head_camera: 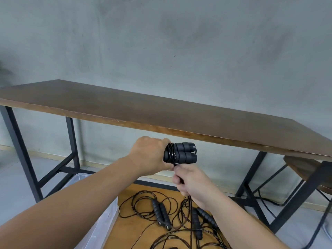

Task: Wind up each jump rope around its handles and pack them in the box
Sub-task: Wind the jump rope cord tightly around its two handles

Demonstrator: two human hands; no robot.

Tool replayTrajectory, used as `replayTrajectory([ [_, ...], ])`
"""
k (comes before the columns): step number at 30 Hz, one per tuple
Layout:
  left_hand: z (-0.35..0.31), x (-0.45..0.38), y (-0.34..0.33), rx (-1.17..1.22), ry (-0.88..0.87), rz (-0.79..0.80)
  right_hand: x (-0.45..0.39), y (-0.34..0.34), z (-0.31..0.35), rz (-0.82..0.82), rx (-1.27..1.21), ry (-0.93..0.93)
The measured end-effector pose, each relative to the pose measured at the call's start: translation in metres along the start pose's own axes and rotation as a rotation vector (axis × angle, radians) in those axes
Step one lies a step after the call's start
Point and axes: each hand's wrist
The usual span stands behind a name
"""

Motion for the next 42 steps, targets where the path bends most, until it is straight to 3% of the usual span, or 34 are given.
replayTrajectory([
  [4, -0.005, -0.002, -0.005, -0.063, -0.041, 0.071, 0.004, 0.003, 0.002, -0.098, 0.378, -0.004],
  [10, -0.016, -0.005, -0.017, -0.079, -0.048, 0.202, 0.014, 0.006, 0.015, -0.109, 0.919, 0.055],
  [19, -0.032, 0.000, -0.031, -0.155, -0.132, 0.227, 0.032, 0.012, 0.045, -0.065, 1.161, 0.092],
  [24, -0.033, 0.004, -0.027, -0.088, -0.210, 0.201, 0.028, 0.033, 0.068, -0.054, 1.113, 0.151],
  [34, -0.036, 0.015, -0.009, 0.141, -0.315, 0.173, 0.008, 0.071, 0.072, 0.061, 0.775, 0.146],
  [42, -0.039, 0.027, 0.003, 0.396, -0.238, 0.145, 0.000, 0.079, 0.040, 0.191, 0.248, 0.068],
])
Point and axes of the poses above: each hand's wrist, its own x-axis away from the middle knuckle, its own y-axis out of the back of the hand, z = x × y, and after that the axes turned 8 degrees about -y, right-handed
